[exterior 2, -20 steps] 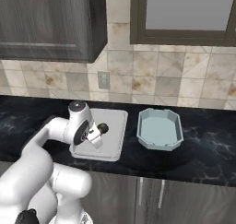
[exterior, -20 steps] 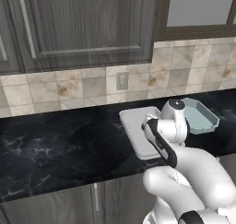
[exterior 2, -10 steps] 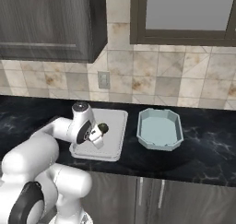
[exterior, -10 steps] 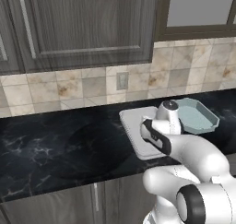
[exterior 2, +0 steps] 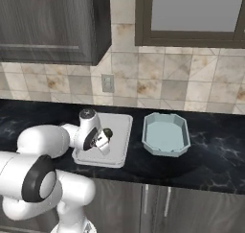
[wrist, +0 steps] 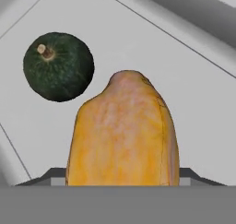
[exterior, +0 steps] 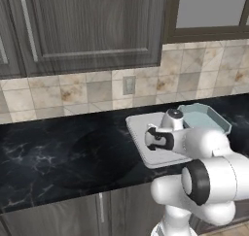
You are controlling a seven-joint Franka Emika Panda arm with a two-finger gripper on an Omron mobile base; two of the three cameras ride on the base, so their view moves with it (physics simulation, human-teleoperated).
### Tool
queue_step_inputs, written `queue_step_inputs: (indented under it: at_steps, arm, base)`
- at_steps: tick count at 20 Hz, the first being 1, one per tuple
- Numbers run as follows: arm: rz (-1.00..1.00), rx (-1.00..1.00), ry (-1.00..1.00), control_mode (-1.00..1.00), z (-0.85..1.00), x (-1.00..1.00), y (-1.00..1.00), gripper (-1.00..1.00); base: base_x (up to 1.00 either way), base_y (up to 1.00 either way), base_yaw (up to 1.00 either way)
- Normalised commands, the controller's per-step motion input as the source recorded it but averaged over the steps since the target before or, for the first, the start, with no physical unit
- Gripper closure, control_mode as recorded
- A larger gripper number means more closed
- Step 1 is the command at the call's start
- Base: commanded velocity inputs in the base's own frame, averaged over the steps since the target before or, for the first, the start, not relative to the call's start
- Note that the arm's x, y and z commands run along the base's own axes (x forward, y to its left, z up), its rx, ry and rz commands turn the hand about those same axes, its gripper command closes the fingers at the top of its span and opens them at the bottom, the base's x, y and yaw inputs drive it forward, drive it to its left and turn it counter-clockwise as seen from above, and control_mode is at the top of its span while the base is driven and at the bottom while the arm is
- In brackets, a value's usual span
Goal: Place one squash and one chicken drumstick in each tupperware on the nearby counter, to pack two identical lunches.
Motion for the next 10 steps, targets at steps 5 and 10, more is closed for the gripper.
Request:
queue_step_inputs:
  at_steps: [5, 10]
  arm:
    - [0.0, 0.0, 0.0, -1.0, -0.22, 0.31, -0.11, 1.0]
    - [0.0, 0.0, 0.0, -1.0, -0.09, 0.26, -0.06, -1.0]
  base:
    - [0.0, 0.0, 0.0]
    - [0.0, 0.0, 0.0]
